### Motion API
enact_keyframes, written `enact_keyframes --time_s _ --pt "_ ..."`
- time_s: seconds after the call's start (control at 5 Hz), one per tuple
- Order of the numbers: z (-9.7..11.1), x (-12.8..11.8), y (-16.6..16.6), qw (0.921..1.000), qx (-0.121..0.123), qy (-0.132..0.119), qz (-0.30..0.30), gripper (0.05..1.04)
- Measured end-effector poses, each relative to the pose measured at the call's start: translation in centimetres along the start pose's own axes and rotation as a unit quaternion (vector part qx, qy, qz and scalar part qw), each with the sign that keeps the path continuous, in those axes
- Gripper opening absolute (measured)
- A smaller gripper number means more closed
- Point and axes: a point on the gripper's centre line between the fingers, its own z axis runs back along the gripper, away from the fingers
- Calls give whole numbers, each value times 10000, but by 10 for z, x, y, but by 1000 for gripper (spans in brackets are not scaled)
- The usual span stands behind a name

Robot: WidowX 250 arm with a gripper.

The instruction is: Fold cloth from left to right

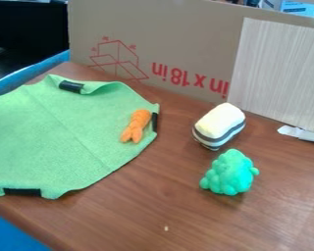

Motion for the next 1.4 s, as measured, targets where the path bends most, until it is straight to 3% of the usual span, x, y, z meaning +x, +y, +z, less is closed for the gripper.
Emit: enact_keyframes --time_s 0.2,0.4,0.6,0.8,1.0,1.4 --pt "0 -2 -1 10000 -19 -11 43 180" --pt "12 3 -6 9998 -145 -162 43 68" --pt "42 12 -23 9982 -487 -354 41 55" --pt "77 21 -70 9952 -845 -426 -239 55" --pt "83 9 -128 9953 -873 63 -411 55" --pt "100 -10 -229 9944 -553 434 -792 55"
